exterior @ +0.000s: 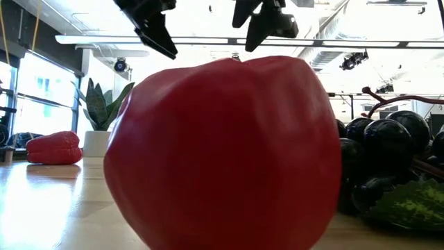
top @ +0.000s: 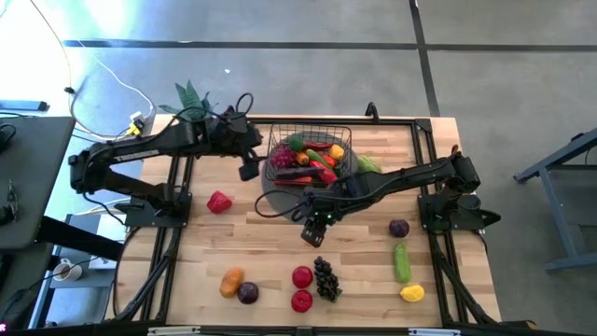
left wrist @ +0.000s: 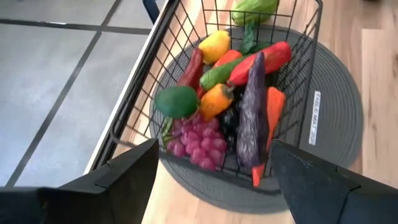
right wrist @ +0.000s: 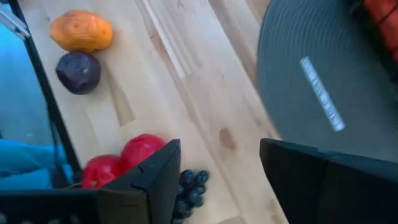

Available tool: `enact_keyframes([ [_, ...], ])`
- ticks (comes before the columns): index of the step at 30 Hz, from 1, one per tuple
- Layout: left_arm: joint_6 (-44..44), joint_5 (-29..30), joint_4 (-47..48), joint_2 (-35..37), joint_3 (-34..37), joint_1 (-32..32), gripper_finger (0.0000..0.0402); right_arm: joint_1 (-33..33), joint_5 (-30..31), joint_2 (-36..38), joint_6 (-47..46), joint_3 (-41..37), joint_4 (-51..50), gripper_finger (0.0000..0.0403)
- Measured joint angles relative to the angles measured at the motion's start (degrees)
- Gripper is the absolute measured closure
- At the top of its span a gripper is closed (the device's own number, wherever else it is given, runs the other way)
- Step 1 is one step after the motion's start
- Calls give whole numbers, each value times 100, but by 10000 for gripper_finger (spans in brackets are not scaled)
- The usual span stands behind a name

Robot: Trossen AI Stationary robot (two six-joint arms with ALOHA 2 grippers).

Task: Build produce basket
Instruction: Put the grapes into the wire basket

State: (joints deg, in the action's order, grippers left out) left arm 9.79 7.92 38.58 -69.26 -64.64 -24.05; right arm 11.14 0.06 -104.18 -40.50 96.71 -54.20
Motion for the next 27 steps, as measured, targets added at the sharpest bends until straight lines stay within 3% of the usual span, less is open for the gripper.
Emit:
enact_keyframes([
  [12, -73, 7, 568, 364, 0, 452, 106, 515, -74, 0, -2092, -2, -413, 117],
  [27, -78, 17, 757, 364, 0, 976, 106, 1485, 76, -11, -3581, -2, -486, 111],
])
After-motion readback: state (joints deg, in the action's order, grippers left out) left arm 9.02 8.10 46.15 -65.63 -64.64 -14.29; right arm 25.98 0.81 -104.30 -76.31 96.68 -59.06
